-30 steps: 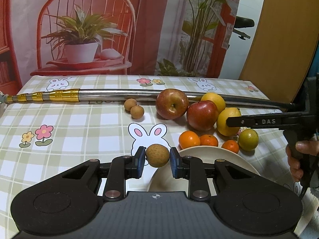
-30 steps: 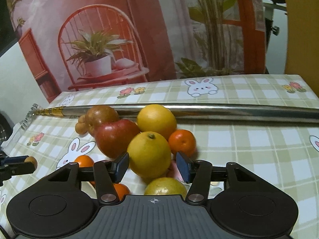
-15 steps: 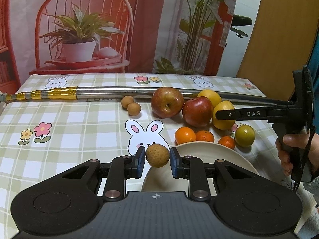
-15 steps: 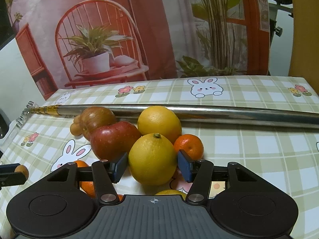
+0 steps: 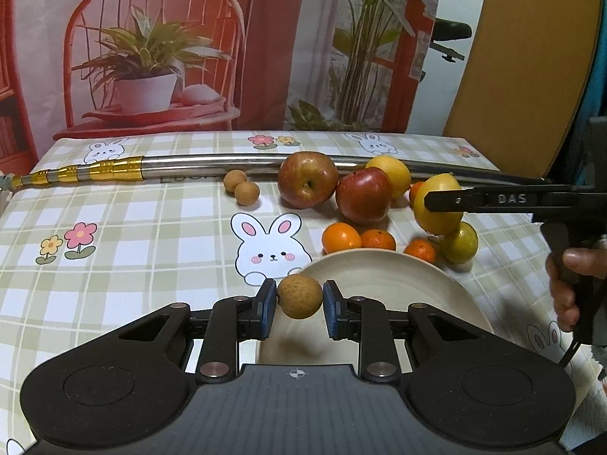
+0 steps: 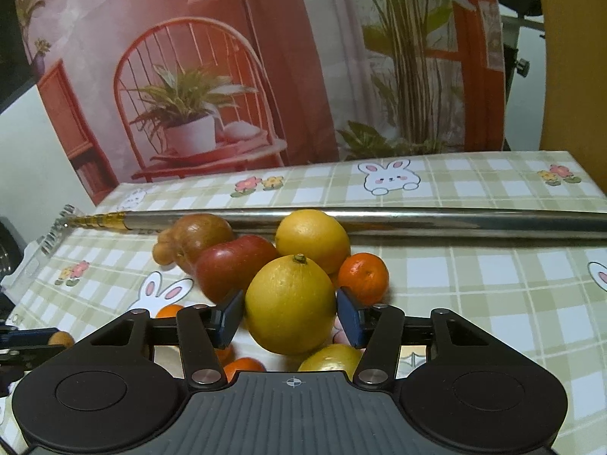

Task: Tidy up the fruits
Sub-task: 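Lift the lemon toward the plate with the right tool while the left tool holds the longan above it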

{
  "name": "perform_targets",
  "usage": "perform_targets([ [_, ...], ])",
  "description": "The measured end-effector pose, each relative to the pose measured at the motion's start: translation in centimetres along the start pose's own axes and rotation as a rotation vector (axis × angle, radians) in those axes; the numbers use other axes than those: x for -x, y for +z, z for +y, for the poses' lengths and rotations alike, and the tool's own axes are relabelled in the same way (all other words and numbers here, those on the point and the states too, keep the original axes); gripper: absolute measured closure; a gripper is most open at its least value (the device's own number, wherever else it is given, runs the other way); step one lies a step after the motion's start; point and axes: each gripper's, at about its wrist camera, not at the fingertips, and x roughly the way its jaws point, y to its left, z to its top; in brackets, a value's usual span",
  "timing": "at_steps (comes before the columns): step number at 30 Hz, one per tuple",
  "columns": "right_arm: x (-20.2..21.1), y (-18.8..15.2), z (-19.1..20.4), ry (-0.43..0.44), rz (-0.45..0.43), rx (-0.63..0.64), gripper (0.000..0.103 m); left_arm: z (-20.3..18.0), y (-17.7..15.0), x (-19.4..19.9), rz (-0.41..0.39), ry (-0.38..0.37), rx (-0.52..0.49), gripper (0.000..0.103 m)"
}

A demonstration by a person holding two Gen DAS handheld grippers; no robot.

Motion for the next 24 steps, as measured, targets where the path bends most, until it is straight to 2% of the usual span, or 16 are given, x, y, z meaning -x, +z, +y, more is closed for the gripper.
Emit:
perform_targets([
  [12,5.1,-2.3,2.2,0.075,0.018,0.003,0.053,-0.9,-1.5,1.2,0.006,-0.001,-0.015,0.075],
  [24,6.6,-4.9,3.6,0.121,0.100,0.010,0.053,-1.1,-2.7,1.3,0.022,0.026,-0.035,0.075],
])
